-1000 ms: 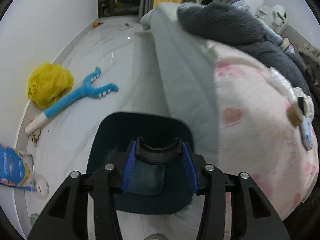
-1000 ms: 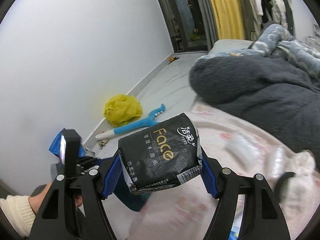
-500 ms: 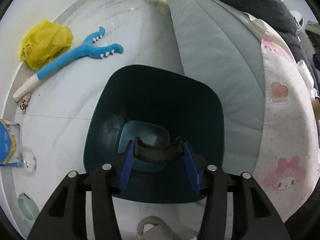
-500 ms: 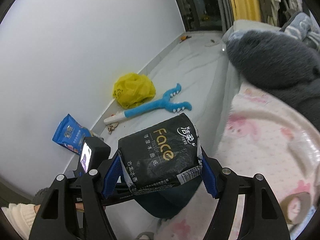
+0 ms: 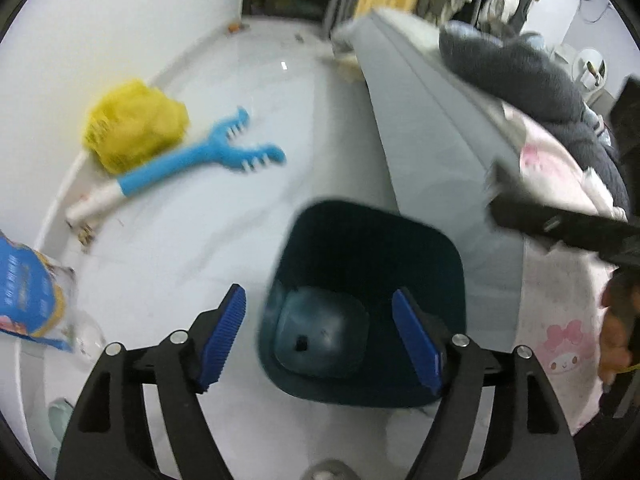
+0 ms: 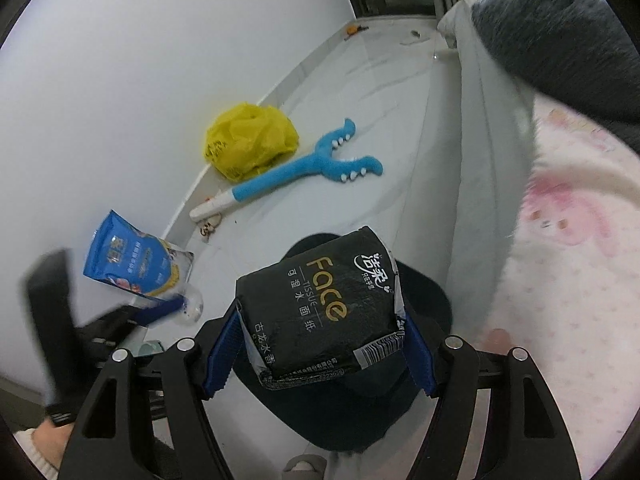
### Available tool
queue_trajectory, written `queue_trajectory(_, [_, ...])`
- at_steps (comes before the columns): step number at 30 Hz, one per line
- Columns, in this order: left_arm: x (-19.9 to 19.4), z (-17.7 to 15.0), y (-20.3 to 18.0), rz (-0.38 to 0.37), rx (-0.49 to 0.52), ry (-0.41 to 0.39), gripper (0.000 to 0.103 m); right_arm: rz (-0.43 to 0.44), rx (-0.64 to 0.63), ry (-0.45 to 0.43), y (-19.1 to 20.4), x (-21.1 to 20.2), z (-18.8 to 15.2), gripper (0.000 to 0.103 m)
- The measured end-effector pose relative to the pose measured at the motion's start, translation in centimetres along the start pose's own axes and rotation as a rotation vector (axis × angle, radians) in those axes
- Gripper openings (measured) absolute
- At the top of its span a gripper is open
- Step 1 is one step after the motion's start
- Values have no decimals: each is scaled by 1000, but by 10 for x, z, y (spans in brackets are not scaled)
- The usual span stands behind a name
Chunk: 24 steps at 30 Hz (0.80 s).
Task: Collect trash
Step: 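Carry the black tissue pack over the green bin and open the right gripper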
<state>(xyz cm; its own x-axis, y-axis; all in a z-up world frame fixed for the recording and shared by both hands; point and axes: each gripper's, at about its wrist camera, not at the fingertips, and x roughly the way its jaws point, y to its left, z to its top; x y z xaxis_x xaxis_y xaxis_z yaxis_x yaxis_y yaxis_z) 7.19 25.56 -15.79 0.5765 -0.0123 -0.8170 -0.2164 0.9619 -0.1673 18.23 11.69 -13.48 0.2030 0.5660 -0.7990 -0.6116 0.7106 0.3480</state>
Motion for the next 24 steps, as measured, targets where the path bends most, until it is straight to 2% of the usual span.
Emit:
queue_trajectory(3, [-14,3,5,42,26,-63,82,-12,-8,33,5,21,-3,72])
queue_trajectory(9, [-43,10,15,72,15,-120,82,-41,-26,92,12,54,-10,72])
queue_trajectory(11, [-54,11,18,66,-1,-146,83,-47,-23,107,12,61,-13,72])
queue_trajectory(14, [-70,14,19,48,-22,-186,90,-50,-19,129,11,70,-16,73])
queue_trajectory(18, [-93,20,15,43,-12,-243,96,-61,-45,166,15,81,-22,73])
queue_trajectory(24, [-132,24,14,-2,-35,-325,97,-104,-80,222,21,106,-31,76])
